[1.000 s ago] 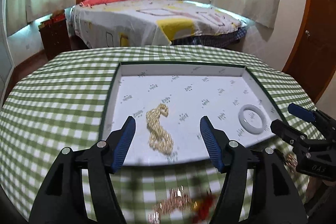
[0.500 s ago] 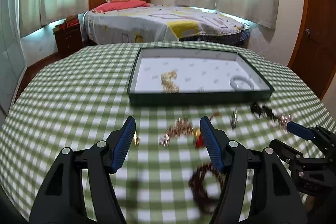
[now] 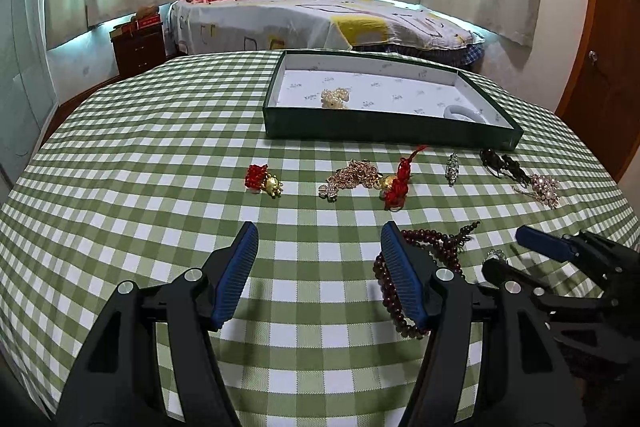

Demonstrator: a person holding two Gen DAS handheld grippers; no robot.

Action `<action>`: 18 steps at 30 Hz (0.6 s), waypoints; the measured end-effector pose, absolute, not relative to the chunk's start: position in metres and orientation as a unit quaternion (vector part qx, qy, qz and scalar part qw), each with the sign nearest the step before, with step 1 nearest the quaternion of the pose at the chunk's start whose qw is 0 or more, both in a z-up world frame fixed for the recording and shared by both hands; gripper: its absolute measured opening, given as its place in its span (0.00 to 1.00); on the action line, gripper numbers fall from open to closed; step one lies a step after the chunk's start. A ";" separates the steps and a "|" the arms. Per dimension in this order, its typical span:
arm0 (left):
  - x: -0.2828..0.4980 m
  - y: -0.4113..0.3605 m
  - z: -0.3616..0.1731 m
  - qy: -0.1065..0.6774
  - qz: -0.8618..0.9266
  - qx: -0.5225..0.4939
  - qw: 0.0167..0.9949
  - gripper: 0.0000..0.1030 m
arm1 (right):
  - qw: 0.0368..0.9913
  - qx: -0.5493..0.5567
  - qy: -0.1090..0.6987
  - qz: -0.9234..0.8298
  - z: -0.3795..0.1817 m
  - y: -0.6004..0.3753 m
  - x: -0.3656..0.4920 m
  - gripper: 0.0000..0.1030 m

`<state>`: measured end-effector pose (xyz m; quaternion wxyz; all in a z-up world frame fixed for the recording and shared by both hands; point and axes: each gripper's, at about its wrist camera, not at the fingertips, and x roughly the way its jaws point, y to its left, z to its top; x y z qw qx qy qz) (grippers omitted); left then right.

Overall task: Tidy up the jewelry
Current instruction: 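Grasp the dark red bead strand with the left tool while the right tool grasps the pearl ring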

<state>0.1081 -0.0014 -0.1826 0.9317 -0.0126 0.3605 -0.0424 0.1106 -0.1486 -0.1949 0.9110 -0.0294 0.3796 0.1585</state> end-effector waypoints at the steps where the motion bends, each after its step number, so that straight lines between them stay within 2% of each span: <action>1: 0.108 -0.002 -0.183 0.361 -0.043 -0.012 0.932 0.60 | 0.910 -0.031 0.382 0.159 -0.195 -0.148 0.112 0.45; 7: 0.107 -0.007 -0.185 0.364 -0.048 -0.010 0.930 0.60 | 0.905 -0.034 0.392 0.161 -0.200 -0.146 0.108 0.28; 18: 0.107 -0.016 -0.186 0.368 -0.060 -0.011 0.928 0.60 | 0.913 -0.035 0.380 0.142 -0.192 -0.156 0.104 0.28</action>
